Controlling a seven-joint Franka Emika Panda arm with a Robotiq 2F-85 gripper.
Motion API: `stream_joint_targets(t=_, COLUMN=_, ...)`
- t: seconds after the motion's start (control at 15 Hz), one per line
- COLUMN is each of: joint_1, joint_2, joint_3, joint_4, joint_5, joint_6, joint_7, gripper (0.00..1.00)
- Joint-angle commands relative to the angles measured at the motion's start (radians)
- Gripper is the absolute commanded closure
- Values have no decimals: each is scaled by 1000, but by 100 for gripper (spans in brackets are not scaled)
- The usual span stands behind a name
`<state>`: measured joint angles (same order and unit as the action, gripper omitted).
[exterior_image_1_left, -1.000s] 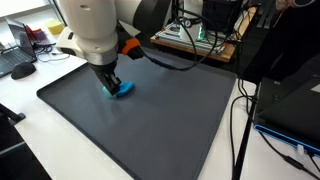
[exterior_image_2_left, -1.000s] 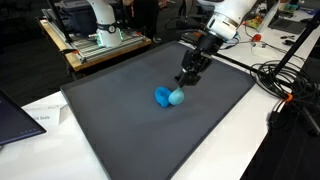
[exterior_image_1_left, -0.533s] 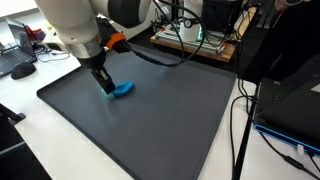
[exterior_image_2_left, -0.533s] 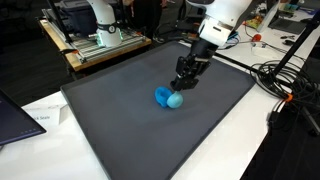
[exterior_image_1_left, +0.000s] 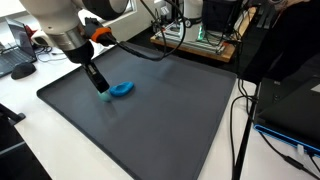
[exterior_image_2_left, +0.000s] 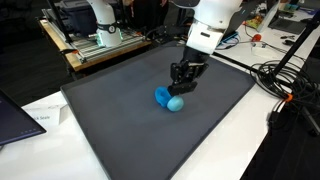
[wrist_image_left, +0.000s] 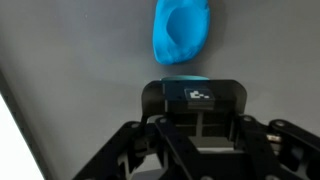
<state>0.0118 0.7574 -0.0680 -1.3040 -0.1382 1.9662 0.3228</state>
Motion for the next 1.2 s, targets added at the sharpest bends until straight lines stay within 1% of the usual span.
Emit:
stream_joint_targets(t=0.0, joint_1=-52, joint_2=-17, joint_3=14, joint_4=-3, joint_5=89, joint_6=14, joint_7=-71, gripper=78)
stream_joint_targets(t=0.27, joint_1=-97, joint_2=-25, joint_3=25, joint_4=-17, joint_5=167, joint_6=42, joint_7=-129, gripper=78)
stream_joint_targets(t=0.6, joint_1=-136, joint_2=-34, joint_3=38, joint_4=-37, joint_5=246, joint_6=78, joint_7=-187, gripper=78)
stream_joint_targets(t=1.07, joint_1=-171, joint_2=-47, joint_3=44, joint_4=-42, joint_5=293, joint_6=42, joint_7=-259, gripper=78)
stream_joint_targets(t=1.13, joint_1=-179, joint_2=-44, joint_3=49, joint_4=-34, joint_5=301, joint_6=14, joint_7=-277, gripper=78)
